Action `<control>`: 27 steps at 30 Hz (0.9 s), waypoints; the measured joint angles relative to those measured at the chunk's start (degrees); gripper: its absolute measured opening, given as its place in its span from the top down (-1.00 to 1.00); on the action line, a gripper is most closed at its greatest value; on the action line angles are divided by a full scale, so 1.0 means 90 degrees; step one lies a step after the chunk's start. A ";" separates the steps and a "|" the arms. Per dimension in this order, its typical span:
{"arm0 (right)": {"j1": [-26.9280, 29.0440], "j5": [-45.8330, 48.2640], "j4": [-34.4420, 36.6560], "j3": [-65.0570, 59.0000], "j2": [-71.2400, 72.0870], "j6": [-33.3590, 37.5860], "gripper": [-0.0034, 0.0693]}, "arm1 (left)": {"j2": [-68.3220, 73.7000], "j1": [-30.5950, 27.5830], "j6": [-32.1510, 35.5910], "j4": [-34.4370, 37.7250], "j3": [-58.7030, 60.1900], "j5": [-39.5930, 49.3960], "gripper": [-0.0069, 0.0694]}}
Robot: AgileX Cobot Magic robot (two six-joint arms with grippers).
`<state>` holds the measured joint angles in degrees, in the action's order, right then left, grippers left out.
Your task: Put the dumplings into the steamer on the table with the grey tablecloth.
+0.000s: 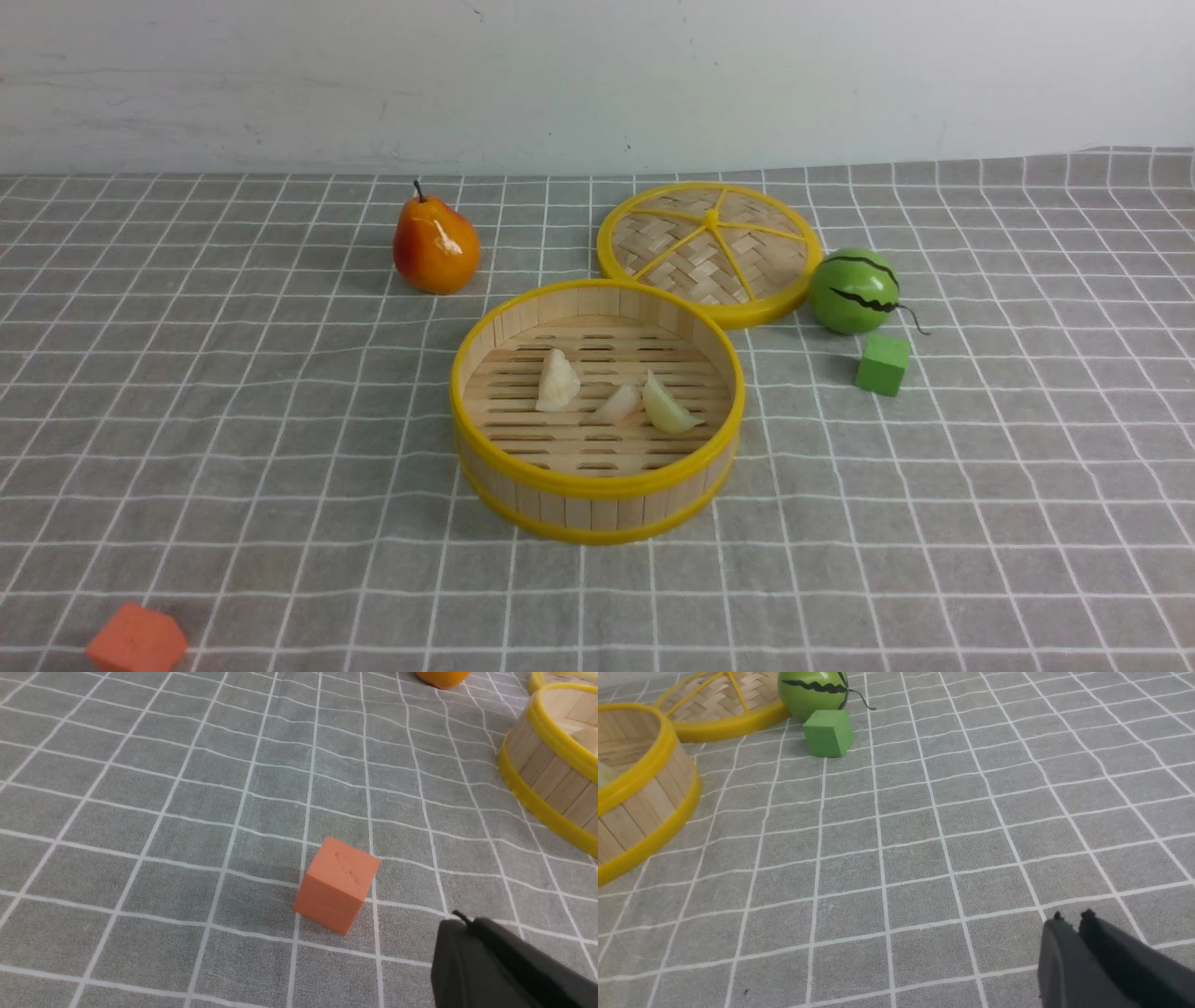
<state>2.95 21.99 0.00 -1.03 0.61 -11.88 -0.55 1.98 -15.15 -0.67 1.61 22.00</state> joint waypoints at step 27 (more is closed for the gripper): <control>0.0000 0.0000 0.0000 0.0000 0.0000 0.0000 0.68 | 0.0000 0.0000 0.0000 0.0000 0.0000 0.0000 0.84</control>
<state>2.95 21.99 0.00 -1.03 0.61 -11.88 -0.55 1.98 -15.15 -0.67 1.61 22.00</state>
